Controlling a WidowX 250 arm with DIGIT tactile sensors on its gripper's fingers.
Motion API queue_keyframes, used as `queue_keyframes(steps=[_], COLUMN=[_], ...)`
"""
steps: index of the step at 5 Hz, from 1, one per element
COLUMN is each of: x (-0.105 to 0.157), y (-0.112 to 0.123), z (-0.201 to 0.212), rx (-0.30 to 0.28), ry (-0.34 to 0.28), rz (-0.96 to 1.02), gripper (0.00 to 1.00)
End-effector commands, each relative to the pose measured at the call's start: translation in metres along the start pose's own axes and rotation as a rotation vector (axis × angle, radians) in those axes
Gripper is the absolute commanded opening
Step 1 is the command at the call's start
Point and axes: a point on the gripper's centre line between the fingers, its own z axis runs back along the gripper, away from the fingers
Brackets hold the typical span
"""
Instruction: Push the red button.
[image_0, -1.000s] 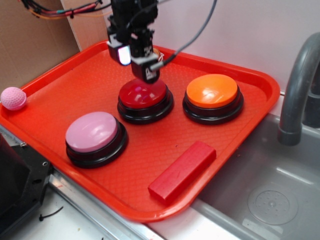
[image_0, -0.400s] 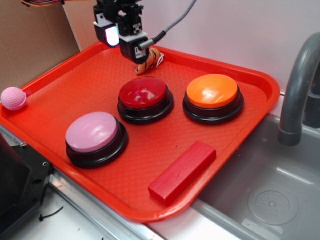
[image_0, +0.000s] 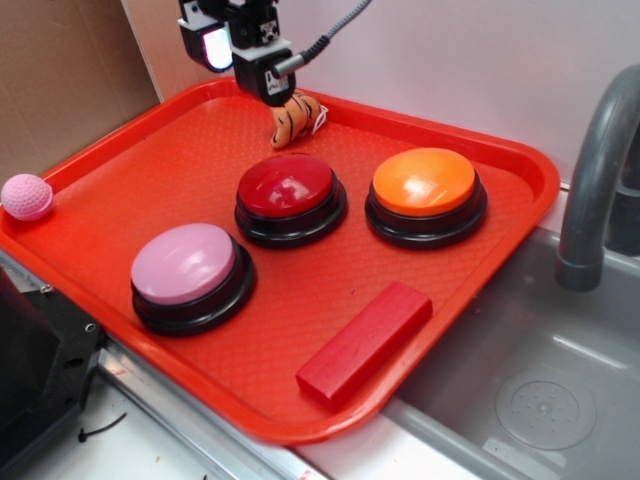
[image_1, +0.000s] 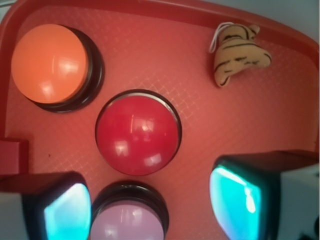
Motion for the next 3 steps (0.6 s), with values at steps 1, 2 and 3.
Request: queue_keyframes(steps=[1,2,3], x=[0.003,0.000,-0.010], y=[-0.006,-0.012,-0.010], z=[0.036,0.045,0.062], rx=[0.048,0.085,0.087], ry=[-0.022,-0.013,-0.077], rz=[0.012,0.009,0.032], gripper=[1.00,1.00,1.00])
